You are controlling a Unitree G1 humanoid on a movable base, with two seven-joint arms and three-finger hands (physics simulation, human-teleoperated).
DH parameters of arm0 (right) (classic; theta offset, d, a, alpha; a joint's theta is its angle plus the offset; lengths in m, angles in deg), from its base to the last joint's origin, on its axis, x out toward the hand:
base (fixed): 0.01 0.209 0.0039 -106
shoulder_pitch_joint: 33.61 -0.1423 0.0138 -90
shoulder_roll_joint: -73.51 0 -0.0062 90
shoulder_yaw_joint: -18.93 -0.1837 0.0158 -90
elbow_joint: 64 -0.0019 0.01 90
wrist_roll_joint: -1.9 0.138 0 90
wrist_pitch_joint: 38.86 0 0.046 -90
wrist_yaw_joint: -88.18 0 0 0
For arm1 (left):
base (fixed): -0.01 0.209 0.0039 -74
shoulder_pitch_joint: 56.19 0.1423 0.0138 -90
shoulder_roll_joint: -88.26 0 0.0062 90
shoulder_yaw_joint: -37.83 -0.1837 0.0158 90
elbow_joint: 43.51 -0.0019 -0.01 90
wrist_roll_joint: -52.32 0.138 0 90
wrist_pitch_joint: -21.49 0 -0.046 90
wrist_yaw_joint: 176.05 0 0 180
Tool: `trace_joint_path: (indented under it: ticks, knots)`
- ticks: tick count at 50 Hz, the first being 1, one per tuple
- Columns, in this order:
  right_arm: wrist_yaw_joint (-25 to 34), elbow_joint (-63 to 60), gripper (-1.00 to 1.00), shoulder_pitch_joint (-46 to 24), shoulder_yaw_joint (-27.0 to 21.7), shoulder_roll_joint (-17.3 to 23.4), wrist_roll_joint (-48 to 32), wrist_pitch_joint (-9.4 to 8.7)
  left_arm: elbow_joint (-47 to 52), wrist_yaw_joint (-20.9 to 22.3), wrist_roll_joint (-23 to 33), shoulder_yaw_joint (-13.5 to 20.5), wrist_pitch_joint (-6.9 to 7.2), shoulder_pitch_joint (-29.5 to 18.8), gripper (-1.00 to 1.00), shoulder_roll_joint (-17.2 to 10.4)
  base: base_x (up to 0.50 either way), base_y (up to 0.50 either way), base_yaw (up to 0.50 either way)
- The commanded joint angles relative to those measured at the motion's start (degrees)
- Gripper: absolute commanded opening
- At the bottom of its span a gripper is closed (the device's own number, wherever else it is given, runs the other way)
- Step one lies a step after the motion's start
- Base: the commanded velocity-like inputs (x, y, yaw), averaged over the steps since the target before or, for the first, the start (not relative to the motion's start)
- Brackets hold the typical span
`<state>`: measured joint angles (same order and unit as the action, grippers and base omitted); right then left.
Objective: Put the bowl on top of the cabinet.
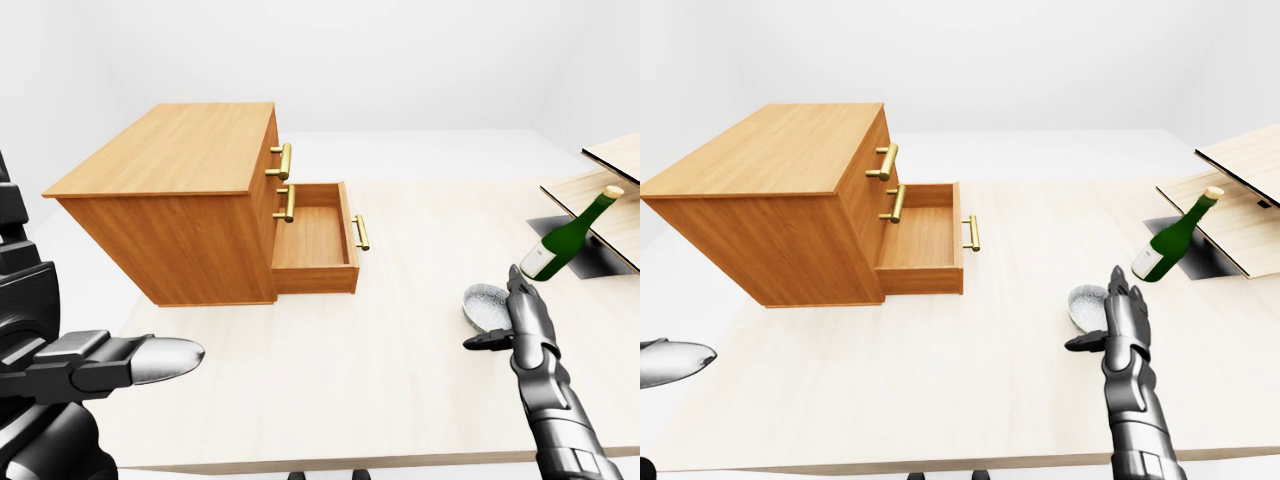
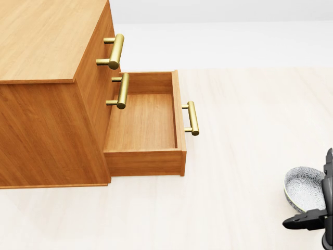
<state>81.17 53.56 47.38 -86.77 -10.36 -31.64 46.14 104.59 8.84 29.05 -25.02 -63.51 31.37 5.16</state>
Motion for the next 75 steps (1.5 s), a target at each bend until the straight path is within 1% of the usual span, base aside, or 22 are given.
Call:
trace_joint_path:
  ticks: [1,7,23,25,27,29,31,33,34,35,36,37,38,39,44,47,55,62,75]
  knots:
    - [-1.99,2.13,1.0,-0.6,0.47,0.24,-1.14,0.14,0.04,-0.06,-0.09,0.05,0.0,-0.07,1.0,-0.02,0.0,0.0,0.0]
    - [-1.92,0.68,1.0,-0.27,0.74,0.07,-1.78,0.0,0.2,-0.16,-0.1,-0.04,0.0,-0.04,1.0,-0.03,0.0,0.0,0.0]
    - [-3.62,2.72,1.0,-0.77,1.6,-0.12,-2.95,0.01,0.02,0.04,0.02,-0.04,0.0,0.12,1.0,0.06,0.0,0.0,0.0]
    - [-3.94,3.48,1.0,-0.88,1.72,-0.07,-3.0,0.45,0.05,0.07,-0.04,0.02,0.0,0.14,1.0,0.08,0.0,0.0,0.0]
    - [-4.04,3.62,1.0,-0.94,1.87,-0.09,-3.15,0.37,0.11,0.04,-0.17,0.16,0.0,0.09,1.0,0.05,0.0,0.0,0.0]
    - [-4.58,4.68,1.0,-1.15,2.13,-0.08,-3.28,0.91,0.12,0.02,-0.26,0.25,0.0,0.06,1.0,0.02,0.0,0.0,0.0]
    - [-4.56,4.66,1.0,-1.16,2.28,-0.13,-3.38,0.75,0.16,-0.04,-0.33,0.26,0.0,0.0,1.0,-0.03,0.0,0.0,0.0]
    - [-4.95,5.5,1.0,-1.34,2.43,-0.05,-3.45,1.11,0.39,-0.17,-0.56,0.4,0.0,-0.1,1.0,-0.1,0.0,0.0,0.0]
    - [-4.92,5.62,0.86,-1.37,2.51,-0.03,-3.49,1.05,0.41,-0.18,-0.64,0.44,0.0,-0.1,1.0,-0.12,0.0,0.0,0.0]
    - [-5.13,6.1,0.79,-1.53,2.57,0.02,-3.52,1.18,0.37,-0.21,-0.65,0.44,0.0,-0.13,1.0,-0.15,0.0,0.0,0.0]
    - [-5.04,6.22,-0.12,-1.58,2.6,0.07,-3.46,1.12,0.38,-0.26,-0.72,0.47,0.0,-0.18,1.0,-0.19,0.0,0.0,0.0]
    - [-5.15,6.65,-0.76,-1.7,2.62,0.11,-3.35,1.34,0.33,-0.29,-0.72,0.46,0.0,-0.2,1.0,-0.21,0.0,0.0,0.0]
    - [-5.3,7.11,-1.0,-1.82,2.66,0.16,-3.27,1.55,0.26,-0.26,-0.66,0.4,0.0,-0.14,1.0,-0.2,0.0,0.0,0.0]
    - [-5.46,7.51,-1.0,-1.9,2.7,0.2,-3.17,1.72,0.24,-0.29,-0.66,0.36,0.0,-0.16,1.0,-0.2,0.0,0.0,0.0]
    - [-5.03,6.11,-1.0,-1.44,2.61,0.18,-3.18,0.85,0.05,-0.22,-0.52,0.26,0.0,-0.07,1.0,-0.2,0.0,0.0,0.0]
    - [-5.28,6.52,-1.0,-1.4,2.59,0.19,-3.15,1.2,0.11,-0.19,-0.43,0.15,0.0,0.05,1.0,-0.14,0.0,0.0,0.0]
    - [-4.49,4.25,-1.0,-0.82,2.32,0.02,-3.42,0.06,0.1,-0.13,-0.5,0.36,0.0,0.02,1.0,-0.15,0.0,0.0,0.0]
    - [-4.17,3.14,-1.0,-0.68,2.06,-0.06,-3.9,0.0,0.08,-0.03,-0.28,0.18,0.0,0.17,1.0,-0.05,0.0,0.0,0.0]
    - [0.02,-8.37,-1.0,1.16,0.39,-0.94,-7.61,0.0,0.19,-0.06,-0.29,0.15,0.0,0.04,1.0,-0.06,0.0,0.0,0.0]
